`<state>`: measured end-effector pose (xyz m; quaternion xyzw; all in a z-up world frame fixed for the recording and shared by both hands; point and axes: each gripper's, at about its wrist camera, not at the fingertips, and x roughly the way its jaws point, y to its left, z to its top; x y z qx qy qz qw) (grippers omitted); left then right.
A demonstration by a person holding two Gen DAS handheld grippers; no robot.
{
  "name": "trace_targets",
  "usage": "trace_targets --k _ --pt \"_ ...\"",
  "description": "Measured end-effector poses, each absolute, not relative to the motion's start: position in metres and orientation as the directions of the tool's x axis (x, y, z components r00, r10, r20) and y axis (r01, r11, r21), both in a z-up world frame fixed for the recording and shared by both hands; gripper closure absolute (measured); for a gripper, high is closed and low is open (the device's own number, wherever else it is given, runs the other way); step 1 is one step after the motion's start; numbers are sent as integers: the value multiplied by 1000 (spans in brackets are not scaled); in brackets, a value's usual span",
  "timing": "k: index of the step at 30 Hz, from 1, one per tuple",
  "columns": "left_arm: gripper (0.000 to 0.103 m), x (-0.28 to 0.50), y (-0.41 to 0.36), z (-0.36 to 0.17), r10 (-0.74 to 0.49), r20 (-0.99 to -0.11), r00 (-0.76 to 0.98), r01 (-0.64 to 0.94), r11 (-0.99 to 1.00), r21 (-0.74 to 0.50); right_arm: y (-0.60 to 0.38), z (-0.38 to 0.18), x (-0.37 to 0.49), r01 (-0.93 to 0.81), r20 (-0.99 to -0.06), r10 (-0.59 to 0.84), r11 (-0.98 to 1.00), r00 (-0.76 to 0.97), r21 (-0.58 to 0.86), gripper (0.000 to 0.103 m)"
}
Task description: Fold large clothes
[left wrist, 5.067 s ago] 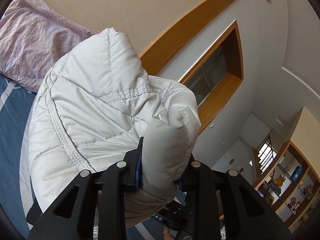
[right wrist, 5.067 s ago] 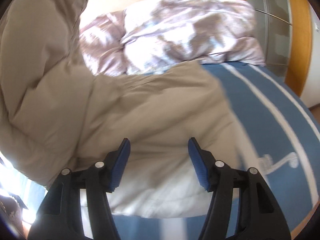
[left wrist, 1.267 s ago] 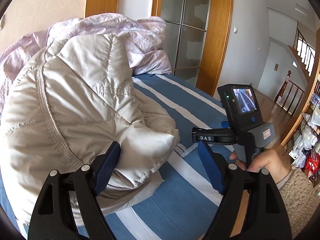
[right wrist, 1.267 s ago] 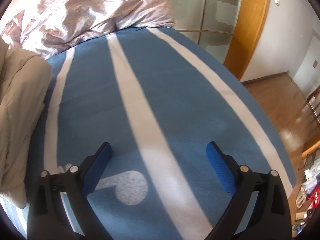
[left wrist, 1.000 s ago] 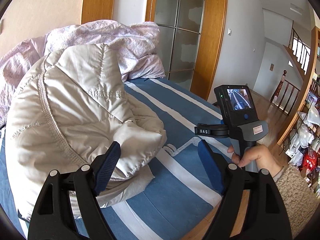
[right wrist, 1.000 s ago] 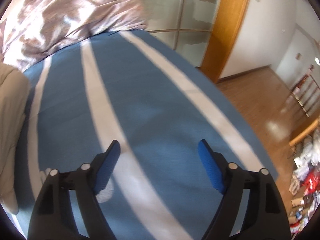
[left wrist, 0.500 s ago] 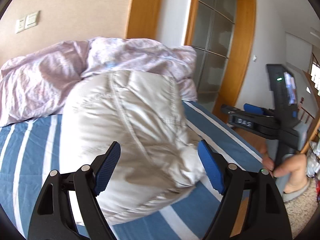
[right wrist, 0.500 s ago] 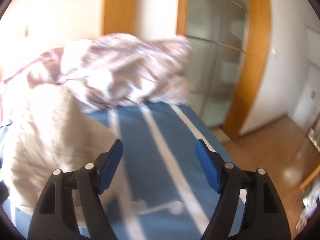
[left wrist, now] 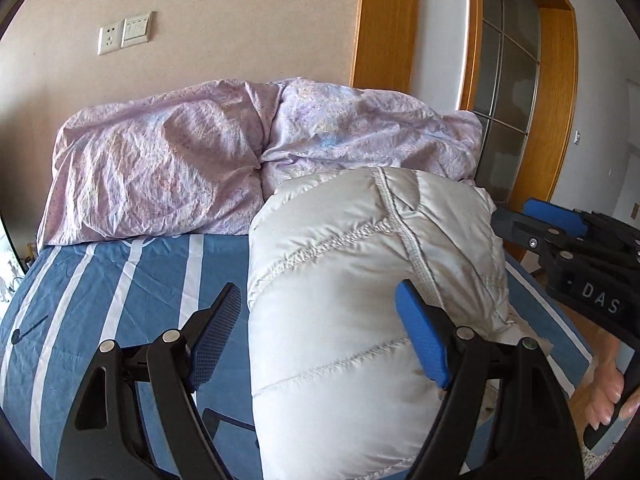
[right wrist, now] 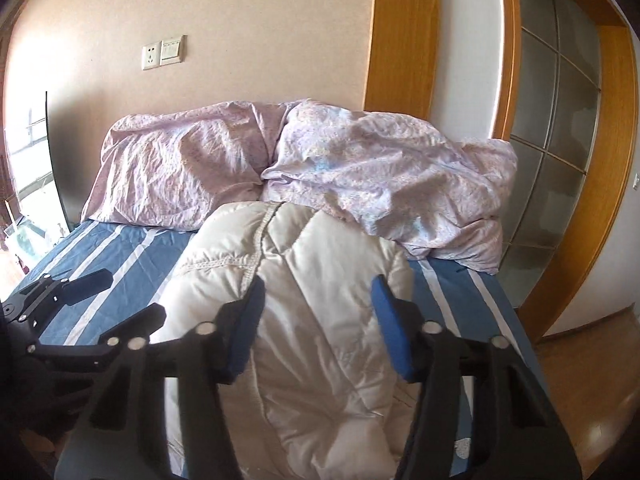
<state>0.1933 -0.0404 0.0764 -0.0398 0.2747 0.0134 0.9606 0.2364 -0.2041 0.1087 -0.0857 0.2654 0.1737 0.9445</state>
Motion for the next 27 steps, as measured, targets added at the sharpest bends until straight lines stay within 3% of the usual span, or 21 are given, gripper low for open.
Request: trace_targets --k 2,4,27 --pt "23 201 -33 75 11 -533 846 -56 996 -69 -197 102 237 -398 -560 306 916 770 -48 94" --pt "23 208 -28 72 23 -540 841 -68 996 -64 -191 93 238 -405 -573 302 913 761 -56 101" --pt "23 266 -20 40 -27 -601 799 -43 994 -101 -204 41 301 -323 -638 224 945 737 -42 102"
